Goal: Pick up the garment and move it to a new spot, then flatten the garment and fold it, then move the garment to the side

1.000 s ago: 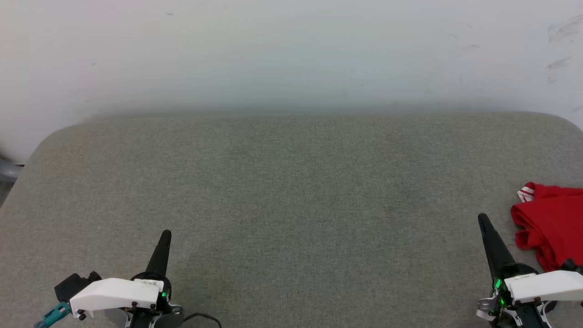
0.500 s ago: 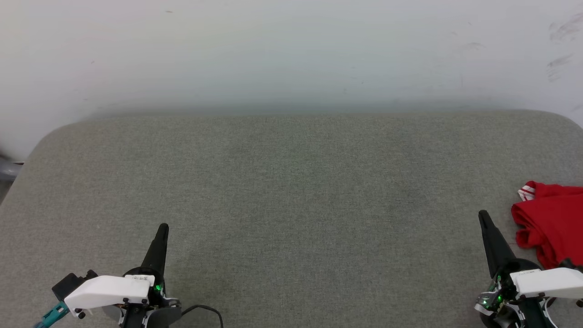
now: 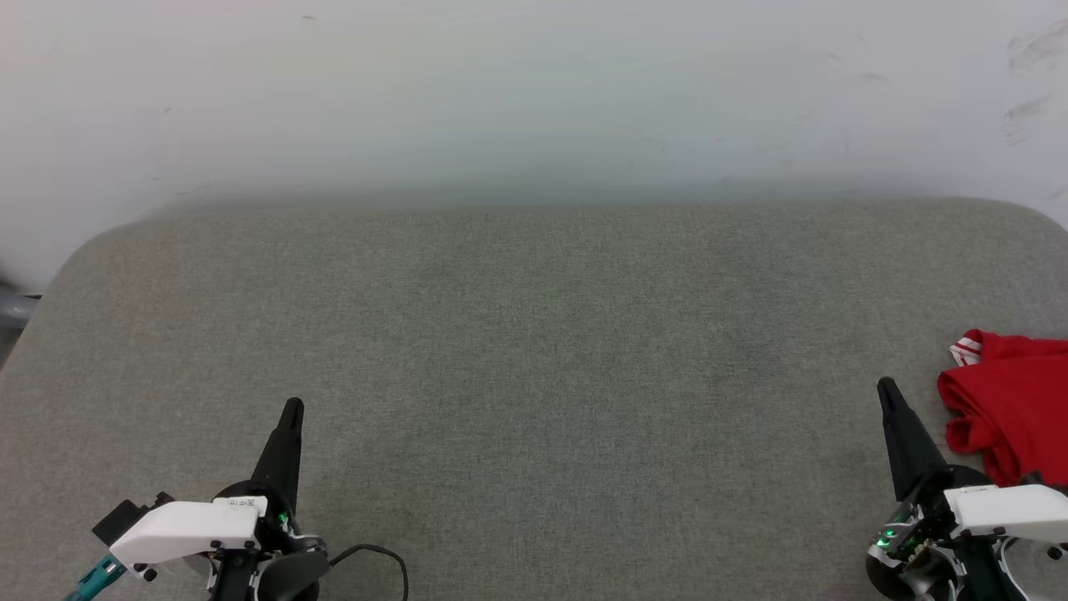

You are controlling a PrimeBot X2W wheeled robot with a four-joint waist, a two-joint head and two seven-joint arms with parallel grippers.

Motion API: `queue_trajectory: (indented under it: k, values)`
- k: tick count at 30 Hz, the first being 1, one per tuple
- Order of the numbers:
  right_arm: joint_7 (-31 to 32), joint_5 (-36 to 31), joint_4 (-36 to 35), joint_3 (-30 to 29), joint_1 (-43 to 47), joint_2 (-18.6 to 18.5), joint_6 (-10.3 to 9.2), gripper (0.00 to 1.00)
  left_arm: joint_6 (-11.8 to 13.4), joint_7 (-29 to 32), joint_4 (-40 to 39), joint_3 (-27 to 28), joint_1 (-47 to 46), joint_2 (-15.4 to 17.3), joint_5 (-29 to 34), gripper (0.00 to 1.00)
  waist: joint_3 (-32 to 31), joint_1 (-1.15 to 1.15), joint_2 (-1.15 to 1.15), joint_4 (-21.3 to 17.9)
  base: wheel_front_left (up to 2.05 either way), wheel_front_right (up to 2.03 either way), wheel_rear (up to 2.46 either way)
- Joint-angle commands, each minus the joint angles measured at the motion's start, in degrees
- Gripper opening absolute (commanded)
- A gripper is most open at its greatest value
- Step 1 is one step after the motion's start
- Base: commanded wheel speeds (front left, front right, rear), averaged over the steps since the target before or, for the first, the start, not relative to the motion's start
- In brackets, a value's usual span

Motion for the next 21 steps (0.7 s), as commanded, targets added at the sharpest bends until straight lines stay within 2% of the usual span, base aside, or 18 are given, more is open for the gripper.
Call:
queue_trajectory:
  k: [1, 7, 21]
  values:
    - [0.0, 0.7, 0.2, -0.1, -1.0, -0.2, 0.0, 0.0, -0.3, 0.3, -0.3, 0.3, -0.6, -0.1, -0.7, 0.0, 0.0, 0.0, 0.0, 0.0, 0.0, 0.0, 0.0]
    - [0.1, 3.1, 1.0, -0.1, -1.5, -0.1, 0.0, 0.0, -0.6, 0.9, -0.3, 0.7, -0.8, -0.3, -2.9, 0.0, 0.2, 0.0, 0.0, 0.0, 0.0, 0.0, 0.0]
    - [0.2, 2.7, 0.9, -0.2, -1.4, 0.0, 0.0, 0.0, -0.6, 0.9, -0.3, 0.6, -0.8, -0.2, -2.8, 0.0, 0.2, 0.0, 0.0, 0.0, 0.0, 0.0, 0.0]
